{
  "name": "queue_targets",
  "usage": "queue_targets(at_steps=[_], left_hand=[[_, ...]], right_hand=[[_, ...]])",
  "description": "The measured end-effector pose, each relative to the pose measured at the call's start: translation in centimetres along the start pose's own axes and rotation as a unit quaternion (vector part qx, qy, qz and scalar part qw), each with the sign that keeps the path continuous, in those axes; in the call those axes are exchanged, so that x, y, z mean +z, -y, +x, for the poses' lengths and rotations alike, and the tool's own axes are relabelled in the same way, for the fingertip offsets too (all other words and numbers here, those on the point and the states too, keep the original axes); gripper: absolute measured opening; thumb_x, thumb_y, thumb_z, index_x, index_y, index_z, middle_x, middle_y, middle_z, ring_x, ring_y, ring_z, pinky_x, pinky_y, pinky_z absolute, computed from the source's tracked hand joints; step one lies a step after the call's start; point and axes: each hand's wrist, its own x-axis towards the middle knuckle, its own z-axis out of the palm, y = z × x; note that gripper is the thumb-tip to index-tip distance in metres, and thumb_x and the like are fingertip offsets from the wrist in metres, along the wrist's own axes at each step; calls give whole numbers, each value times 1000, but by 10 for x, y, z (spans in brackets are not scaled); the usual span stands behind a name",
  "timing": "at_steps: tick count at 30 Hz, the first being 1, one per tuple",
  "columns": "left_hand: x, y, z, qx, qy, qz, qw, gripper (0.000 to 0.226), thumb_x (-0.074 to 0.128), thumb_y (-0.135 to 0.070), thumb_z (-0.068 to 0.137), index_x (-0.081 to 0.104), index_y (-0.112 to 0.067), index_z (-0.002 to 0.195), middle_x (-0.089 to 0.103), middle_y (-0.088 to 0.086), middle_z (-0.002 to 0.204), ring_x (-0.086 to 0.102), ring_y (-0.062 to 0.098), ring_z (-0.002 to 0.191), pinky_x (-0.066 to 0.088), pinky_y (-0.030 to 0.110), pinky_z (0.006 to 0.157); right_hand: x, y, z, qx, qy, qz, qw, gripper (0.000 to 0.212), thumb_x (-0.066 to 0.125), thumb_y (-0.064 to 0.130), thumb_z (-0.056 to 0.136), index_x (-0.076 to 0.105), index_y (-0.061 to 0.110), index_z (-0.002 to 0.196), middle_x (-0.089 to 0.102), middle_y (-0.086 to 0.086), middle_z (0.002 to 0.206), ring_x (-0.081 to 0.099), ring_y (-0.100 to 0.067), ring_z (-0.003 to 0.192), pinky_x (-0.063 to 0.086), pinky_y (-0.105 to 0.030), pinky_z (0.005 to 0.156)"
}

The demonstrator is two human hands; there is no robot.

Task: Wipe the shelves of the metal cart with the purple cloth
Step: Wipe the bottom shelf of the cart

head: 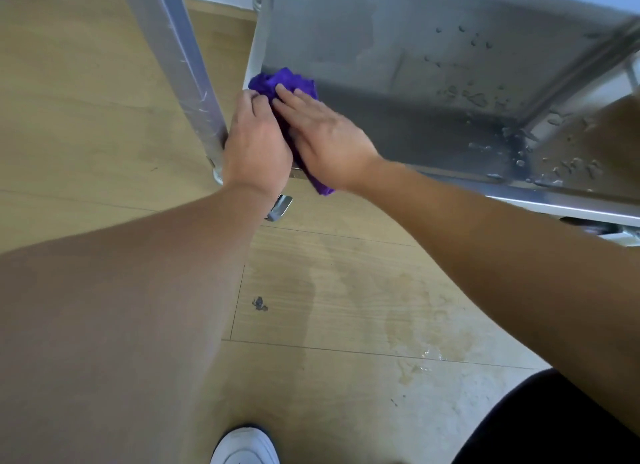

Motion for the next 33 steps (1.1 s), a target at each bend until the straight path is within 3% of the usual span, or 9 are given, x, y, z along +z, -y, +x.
queue_targets(at_steps=[3,8,14,17,20,22,29,31,33], left_hand=[[4,-5,2,19,12,40,999,39,45,-6,90,48,0,128,43,13,139,51,32,120,41,39,97],[24,-39,5,131,48,90,986,40,44,-17,93,52,-3,129,43,13,143,41,30,132,29,39,112],[58,-105,14,183,63,47,980,43,41,-12,91,48,-4,133,43,11,143,44,29,130,32,38,108],[71,-127,11,211,72,33,974,43,41,-13,92,48,-4,134,44,10,142,44,27,130,32,37,107],[81,-139,4,241,83,23,967,42,40,-14,94,50,-2,132,47,11,140,46,28,128,34,37,106],[87,-139,-1,252,105,20,962,39,40,-13,93,54,0,128,48,12,139,48,29,126,36,37,104],[89,-130,-7,249,115,21,961,39,44,-8,91,53,4,128,47,14,139,47,30,128,36,37,109],[88,-132,-8,244,115,23,963,38,43,-9,92,54,3,126,47,13,140,46,29,129,36,37,109],[88,-136,-10,240,117,29,963,33,44,-9,91,57,2,120,47,12,138,46,28,128,37,37,106]], right_hand=[[-15,-35,-2,67,-15,-14,998,48,31,15,102,28,12,149,19,-6,159,18,-21,147,12,-33,120],[-29,-102,-31,312,-80,-40,946,50,25,18,101,22,11,151,13,-8,160,14,-25,148,14,-38,121],[-38,-120,-79,152,-33,-22,988,48,30,23,103,28,14,149,19,-2,159,18,-20,147,19,-40,120],[-53,-163,-114,234,-64,-28,970,46,30,22,103,30,15,149,19,-2,159,19,-19,147,17,-39,121],[-62,-192,-149,387,-103,-21,916,48,26,22,103,25,14,150,16,-2,160,18,-21,147,19,-38,120],[-58,-189,-149,435,-99,-59,893,50,25,21,102,21,12,151,12,-5,161,13,-24,148,14,-38,121],[-43,-137,-122,236,-63,-10,970,49,29,24,103,25,15,151,14,1,160,13,-20,148,13,-37,121],[-50,-155,-132,235,-73,2,969,47,30,24,104,29,16,149,18,3,160,15,-18,148,12,-36,120],[-59,-183,-148,297,-97,0,950,46,30,21,103,29,16,149,19,1,159,16,-18,147,13,-37,121]])
